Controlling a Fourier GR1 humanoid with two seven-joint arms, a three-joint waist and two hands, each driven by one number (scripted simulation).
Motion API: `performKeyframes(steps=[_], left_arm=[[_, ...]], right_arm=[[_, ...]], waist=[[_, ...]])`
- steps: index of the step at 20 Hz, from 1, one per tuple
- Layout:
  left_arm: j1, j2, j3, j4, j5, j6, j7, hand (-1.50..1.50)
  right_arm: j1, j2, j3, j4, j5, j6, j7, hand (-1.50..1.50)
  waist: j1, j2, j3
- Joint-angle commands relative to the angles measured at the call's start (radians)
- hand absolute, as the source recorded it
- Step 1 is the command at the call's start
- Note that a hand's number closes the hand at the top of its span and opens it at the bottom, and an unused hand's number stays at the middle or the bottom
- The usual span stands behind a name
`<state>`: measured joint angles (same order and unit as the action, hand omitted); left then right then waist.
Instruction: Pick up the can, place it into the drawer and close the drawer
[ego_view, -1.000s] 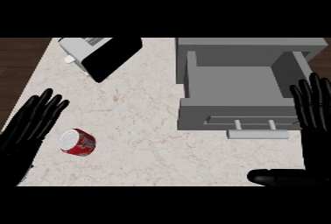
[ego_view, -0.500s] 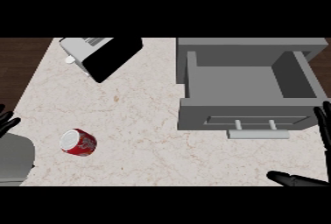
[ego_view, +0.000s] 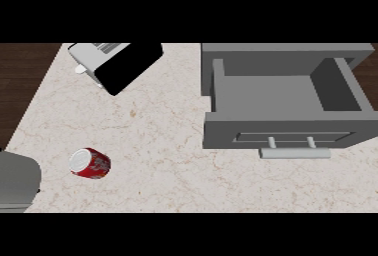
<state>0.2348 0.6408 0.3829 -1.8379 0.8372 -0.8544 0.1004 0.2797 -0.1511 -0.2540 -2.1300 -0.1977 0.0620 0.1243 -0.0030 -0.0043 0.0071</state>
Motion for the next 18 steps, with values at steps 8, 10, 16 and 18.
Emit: performKeyframes(steps=[8, 10, 16, 18], left_arm=[[-0.004, 0.113, 0.007, 0.160, 0.258, 0.075, 0.145, -1.50], [-0.003, 0.073, -0.039, 0.063, 0.248, 0.154, 0.184, -1.50], [-0.079, 0.086, -0.098, 0.118, 0.281, 0.202, 0.265, -1.50], [-0.092, 0.067, -0.115, 0.114, 0.274, 0.221, 0.274, -1.50]], right_arm=[[0.110, -0.001, -0.096, 0.011, -0.100, 0.117, -0.095, -1.50], [0.118, 0.001, -0.099, -0.008, -0.103, 0.131, -0.089, -1.50], [0.152, 0.018, -0.119, 0.030, -0.101, 0.187, -0.141, -1.50], [0.181, 0.003, -0.158, 0.006, -0.155, 0.221, -0.129, -1.50]], waist=[[-0.010, 0.004, -0.007], [-0.005, 0.004, -0.007], [-0.012, 0.005, -0.007], [-0.016, 0.004, -0.007]])
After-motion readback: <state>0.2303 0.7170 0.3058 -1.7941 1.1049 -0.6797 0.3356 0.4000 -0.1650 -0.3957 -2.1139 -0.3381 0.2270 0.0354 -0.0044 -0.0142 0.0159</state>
